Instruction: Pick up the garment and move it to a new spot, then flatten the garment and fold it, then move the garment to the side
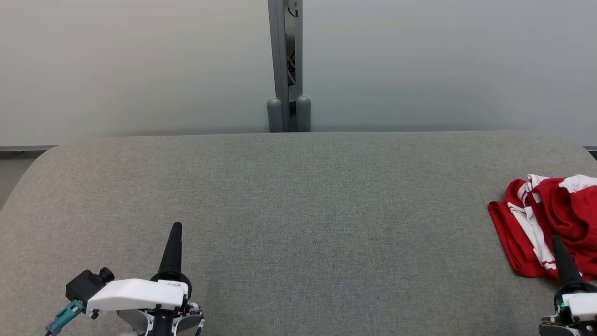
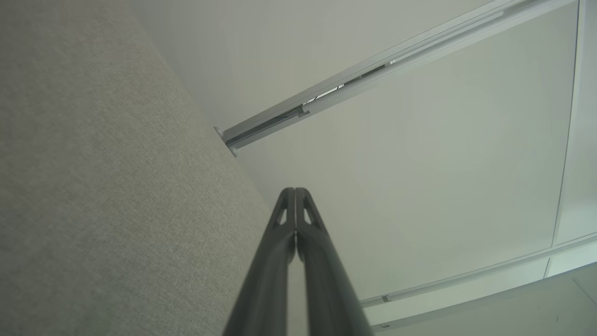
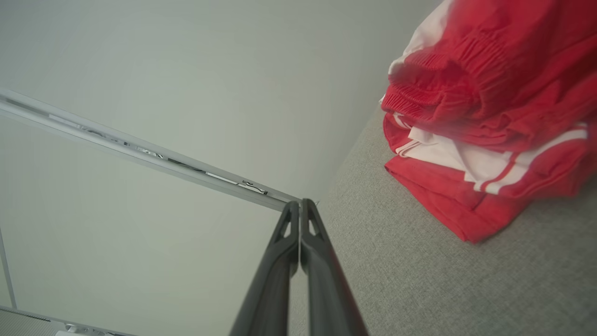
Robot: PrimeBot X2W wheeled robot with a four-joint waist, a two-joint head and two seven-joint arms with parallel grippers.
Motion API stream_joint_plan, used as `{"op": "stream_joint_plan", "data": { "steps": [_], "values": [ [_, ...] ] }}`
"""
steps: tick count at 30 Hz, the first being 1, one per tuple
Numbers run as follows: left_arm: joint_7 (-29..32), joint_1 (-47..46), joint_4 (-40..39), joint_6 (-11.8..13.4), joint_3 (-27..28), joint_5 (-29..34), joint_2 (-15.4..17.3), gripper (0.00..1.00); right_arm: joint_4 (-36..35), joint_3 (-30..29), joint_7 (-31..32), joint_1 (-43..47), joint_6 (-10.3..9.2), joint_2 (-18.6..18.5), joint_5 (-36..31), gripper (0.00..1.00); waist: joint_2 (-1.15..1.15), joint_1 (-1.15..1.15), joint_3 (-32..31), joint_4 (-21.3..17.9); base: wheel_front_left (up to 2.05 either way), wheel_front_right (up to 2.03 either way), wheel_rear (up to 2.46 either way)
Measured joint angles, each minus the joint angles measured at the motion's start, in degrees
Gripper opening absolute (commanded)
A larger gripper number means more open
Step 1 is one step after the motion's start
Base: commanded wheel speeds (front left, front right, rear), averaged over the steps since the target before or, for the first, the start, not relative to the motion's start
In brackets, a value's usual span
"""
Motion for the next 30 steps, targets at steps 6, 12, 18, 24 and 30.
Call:
{"op": "stream_joint_plan", "data": {
  "steps": [6,12,18,24,30],
  "values": [
    [0.5,-1.0,0.3,-0.5,0.0,-3.5,0.0,0.00,0.0,-0.8,1.3,-0.5,0.00,0.0,4.0,0.00,0.00,0.00,0.3,-0.1,0.00,0.00,0.00],
    [1.0,-1.6,0.5,-0.8,-0.1,-6.4,0.0,0.00,-0.1,-1.5,2.5,-0.8,0.00,-0.1,7.2,0.00,0.00,0.00,0.6,-0.3,0.00,0.00,0.00],
    [1.5,-2.4,0.7,-1.3,-0.1,-9.2,0.0,0.00,-0.1,-2.1,3.5,-1.2,0.00,-0.1,10.3,0.00,0.00,0.00,0.9,-0.4,0.00,0.00,0.00],
    [1.8,-3.1,0.9,-1.7,-0.2,-11.2,0.1,0.00,-0.2,-2.6,4.3,-1.4,0.00,-0.1,12.7,0.00,0.00,0.00,1.1,-0.5,0.00,0.00,0.00],
    [2.1,-3.6,1.0,-1.8,-0.2,-13.7,0.1,0.00,-0.2,-3.2,5.2,-1.9,0.00,-0.2,15.5,0.00,0.00,0.00,1.3,-0.6,0.00,0.00,0.00]
  ]
}}
